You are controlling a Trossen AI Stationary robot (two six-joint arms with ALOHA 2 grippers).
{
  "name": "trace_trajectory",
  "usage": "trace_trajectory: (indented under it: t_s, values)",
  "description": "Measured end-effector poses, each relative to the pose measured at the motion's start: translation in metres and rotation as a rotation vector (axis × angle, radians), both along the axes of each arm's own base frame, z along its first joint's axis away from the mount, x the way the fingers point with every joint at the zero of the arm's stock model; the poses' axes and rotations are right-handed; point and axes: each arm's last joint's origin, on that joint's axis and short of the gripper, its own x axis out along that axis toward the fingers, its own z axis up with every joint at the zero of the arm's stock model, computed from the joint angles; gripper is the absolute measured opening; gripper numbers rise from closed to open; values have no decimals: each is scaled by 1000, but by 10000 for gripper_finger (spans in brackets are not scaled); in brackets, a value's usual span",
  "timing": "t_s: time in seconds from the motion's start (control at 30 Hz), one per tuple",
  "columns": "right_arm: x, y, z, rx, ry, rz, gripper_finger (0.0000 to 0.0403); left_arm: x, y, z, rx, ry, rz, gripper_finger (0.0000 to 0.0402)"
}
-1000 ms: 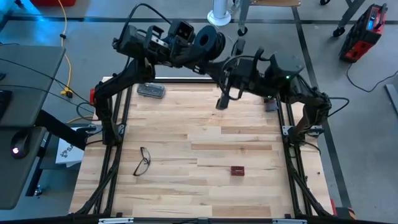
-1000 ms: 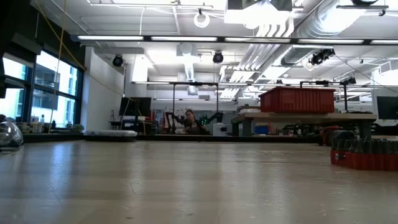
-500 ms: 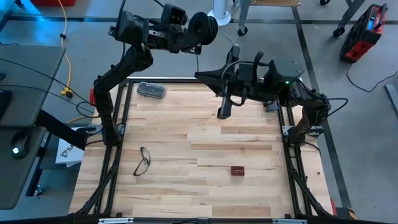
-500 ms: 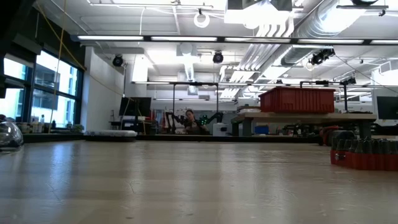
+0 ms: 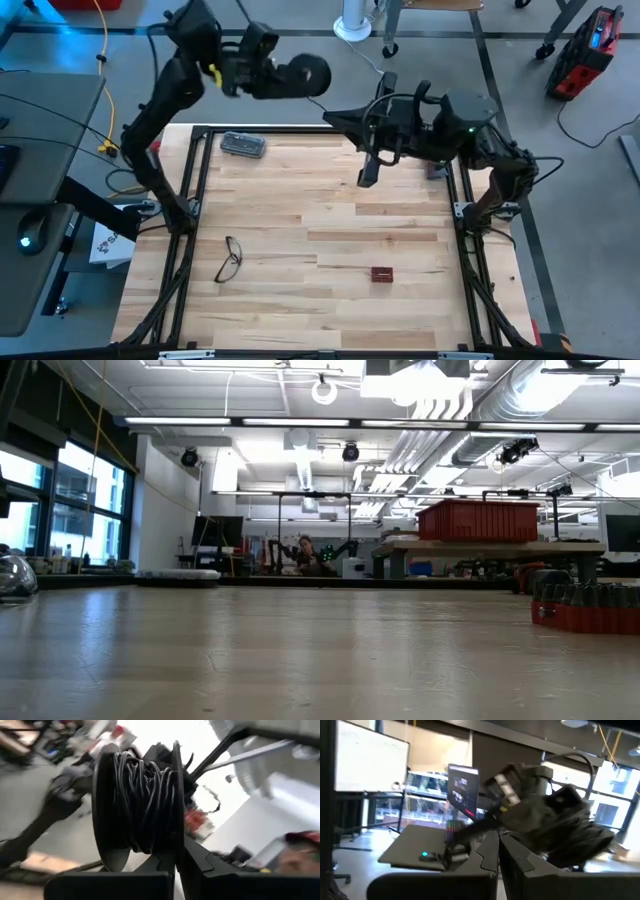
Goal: Coil cords
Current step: Coil the black wire into the spool
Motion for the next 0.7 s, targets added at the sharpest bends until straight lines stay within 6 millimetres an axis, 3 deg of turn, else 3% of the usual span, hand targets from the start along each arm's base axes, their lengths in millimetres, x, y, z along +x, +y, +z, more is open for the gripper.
trace_trajectory:
  t_s: [0.43,0.7]
  values:
    - [-3,-9,-8,20,103,-80,0,-52,-25,-3,203,113,201,3]
    - [-2,-13,-13,13,157,-94,0,-61,-37,-13,256,230,252,3]
